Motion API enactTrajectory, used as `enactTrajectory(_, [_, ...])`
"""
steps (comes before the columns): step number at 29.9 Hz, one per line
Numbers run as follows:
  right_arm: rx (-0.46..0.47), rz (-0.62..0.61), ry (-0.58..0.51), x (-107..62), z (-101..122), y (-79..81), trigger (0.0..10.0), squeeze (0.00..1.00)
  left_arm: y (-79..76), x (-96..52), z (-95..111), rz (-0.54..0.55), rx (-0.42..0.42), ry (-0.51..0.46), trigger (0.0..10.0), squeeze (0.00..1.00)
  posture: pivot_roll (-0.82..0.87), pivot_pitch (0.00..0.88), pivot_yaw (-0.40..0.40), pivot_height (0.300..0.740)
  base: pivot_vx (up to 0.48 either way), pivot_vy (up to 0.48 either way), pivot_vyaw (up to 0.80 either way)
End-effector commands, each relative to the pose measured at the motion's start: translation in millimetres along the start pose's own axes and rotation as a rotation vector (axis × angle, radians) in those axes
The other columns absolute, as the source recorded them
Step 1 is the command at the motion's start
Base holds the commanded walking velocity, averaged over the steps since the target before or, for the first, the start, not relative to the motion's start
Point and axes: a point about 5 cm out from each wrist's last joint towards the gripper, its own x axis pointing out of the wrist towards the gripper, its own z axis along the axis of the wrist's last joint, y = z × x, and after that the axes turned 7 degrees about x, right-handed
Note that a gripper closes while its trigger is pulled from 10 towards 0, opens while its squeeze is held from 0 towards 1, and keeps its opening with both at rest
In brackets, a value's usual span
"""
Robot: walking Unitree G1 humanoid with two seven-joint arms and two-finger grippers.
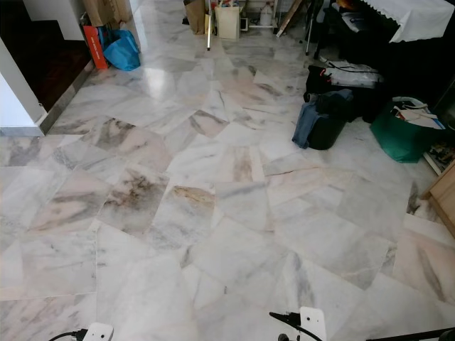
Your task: Move the pillow to the sofa from floor
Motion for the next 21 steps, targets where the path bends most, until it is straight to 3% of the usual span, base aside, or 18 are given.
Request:
enactTrajectory(1, [0.02,-0.002,0.004,-0.2,-2.5,-0.2,10.0,0.0,2.5,-0.8,-4.2,0.005,0.022,0.011,10.0,0.0,0.09,0.03,-0.001,0.74,0.0,0.0,0.0])
enactTrajectory(10, [0.027,-0.005,-0.003,0.0,-2.1,0.9,10.0,0.0,5.5,-1.3,0.7,0.037,-0.011,-0.052,10.0,0.0,0.09,0.034,0.007,0.74,0.0,0.0,0.0])
enactTrajectory(18, [0.046,-0.006,-0.013,0.1,-1.5,1.7,10.0,0.0,6.7,-1.5,3.0,0.044,0.011,-0.071,10.0,0.0,0.07,0.037,0.019,0.74,0.0,0.0,0.0])
enactTrajectory(21, [0.051,-0.008,-0.016,0.1,-1.6,1.7,10.0,0.0,7.4,-2.0,5.2,0.057,-0.024,-0.107,10.0,0.0,0.07,0.036,0.022,0.74,0.0,0.0,0.0])
